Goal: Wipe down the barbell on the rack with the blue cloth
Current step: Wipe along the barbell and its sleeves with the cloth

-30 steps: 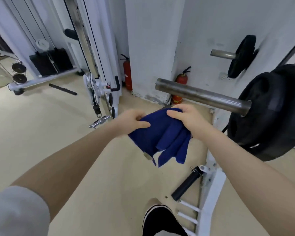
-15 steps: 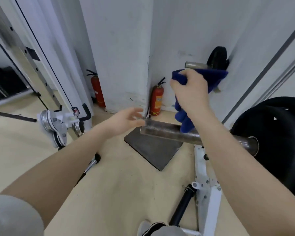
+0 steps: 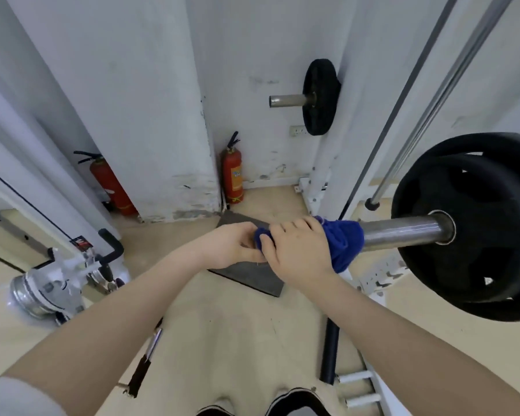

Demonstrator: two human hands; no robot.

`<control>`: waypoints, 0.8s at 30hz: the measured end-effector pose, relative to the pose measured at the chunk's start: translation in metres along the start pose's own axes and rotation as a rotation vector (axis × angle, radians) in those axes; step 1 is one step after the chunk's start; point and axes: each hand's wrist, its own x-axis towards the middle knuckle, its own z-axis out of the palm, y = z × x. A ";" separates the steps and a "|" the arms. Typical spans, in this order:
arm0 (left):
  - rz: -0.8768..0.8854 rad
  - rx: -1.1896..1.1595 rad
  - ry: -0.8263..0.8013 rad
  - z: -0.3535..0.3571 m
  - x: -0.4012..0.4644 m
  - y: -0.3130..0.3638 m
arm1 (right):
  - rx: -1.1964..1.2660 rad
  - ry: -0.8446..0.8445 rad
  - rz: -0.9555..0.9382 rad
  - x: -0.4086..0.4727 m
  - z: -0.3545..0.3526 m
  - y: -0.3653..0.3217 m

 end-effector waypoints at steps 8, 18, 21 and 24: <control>0.062 0.076 -0.024 -0.003 0.001 -0.005 | -0.026 0.114 0.384 0.000 0.004 0.014; 0.118 0.026 -0.012 -0.001 0.000 -0.011 | -0.020 0.137 0.446 -0.018 0.005 0.043; 0.118 0.042 -0.027 -0.002 0.000 -0.010 | -0.021 0.146 0.441 -0.007 0.015 0.014; 0.140 0.070 -0.008 -0.002 0.001 -0.009 | 0.012 0.200 0.233 -0.009 0.020 -0.005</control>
